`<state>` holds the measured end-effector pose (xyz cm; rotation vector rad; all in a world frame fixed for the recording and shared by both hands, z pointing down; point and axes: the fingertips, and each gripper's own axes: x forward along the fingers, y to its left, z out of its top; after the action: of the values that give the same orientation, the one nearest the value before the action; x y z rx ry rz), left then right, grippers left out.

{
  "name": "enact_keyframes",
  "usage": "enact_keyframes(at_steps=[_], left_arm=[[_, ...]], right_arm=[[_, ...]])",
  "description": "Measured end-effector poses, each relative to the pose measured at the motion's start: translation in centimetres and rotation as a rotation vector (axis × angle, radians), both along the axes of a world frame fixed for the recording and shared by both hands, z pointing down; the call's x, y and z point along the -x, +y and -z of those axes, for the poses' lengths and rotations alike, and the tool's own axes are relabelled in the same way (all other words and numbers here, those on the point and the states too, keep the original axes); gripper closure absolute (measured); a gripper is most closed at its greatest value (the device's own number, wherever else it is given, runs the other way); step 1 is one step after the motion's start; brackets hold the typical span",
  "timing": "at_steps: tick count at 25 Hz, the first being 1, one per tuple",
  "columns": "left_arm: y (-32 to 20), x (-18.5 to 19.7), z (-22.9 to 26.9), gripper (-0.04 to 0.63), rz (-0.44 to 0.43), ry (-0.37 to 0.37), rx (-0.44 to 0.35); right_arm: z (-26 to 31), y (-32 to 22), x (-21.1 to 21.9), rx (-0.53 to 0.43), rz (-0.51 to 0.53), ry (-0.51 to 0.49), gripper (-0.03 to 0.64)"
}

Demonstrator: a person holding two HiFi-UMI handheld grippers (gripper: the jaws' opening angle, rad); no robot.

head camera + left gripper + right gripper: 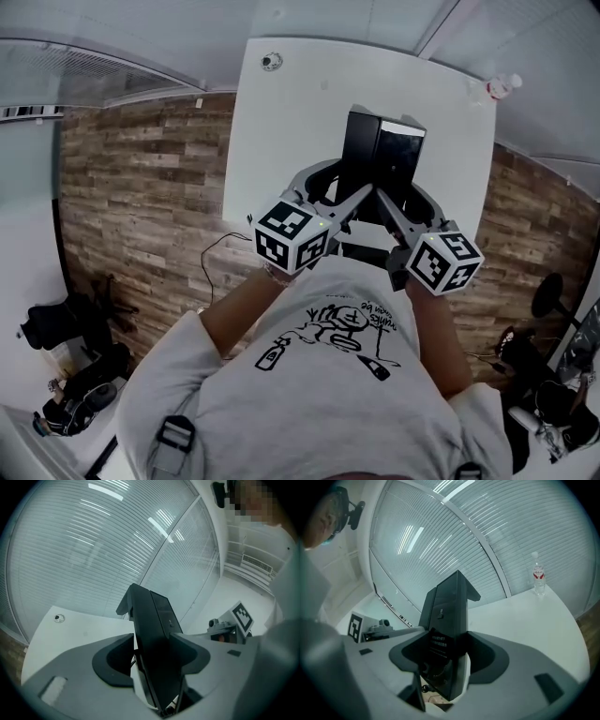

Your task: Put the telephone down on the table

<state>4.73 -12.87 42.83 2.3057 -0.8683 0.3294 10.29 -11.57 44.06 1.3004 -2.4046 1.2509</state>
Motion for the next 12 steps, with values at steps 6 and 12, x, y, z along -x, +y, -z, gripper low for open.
enact_keyframes(at_steps=[6,12], left_arm=[[0.4,0.0,-2.3,0.371,0.003,0.002,0.032],[0.8,-0.2,-4.6,0.371,0.004,-0.01,0.047]], right_arm=[[-2.2,0.4,0.0,0.027,0.003,0.005,0.38],[-4.6,0.8,-0.2,0.058,-0.002,-0.006,0.38]])
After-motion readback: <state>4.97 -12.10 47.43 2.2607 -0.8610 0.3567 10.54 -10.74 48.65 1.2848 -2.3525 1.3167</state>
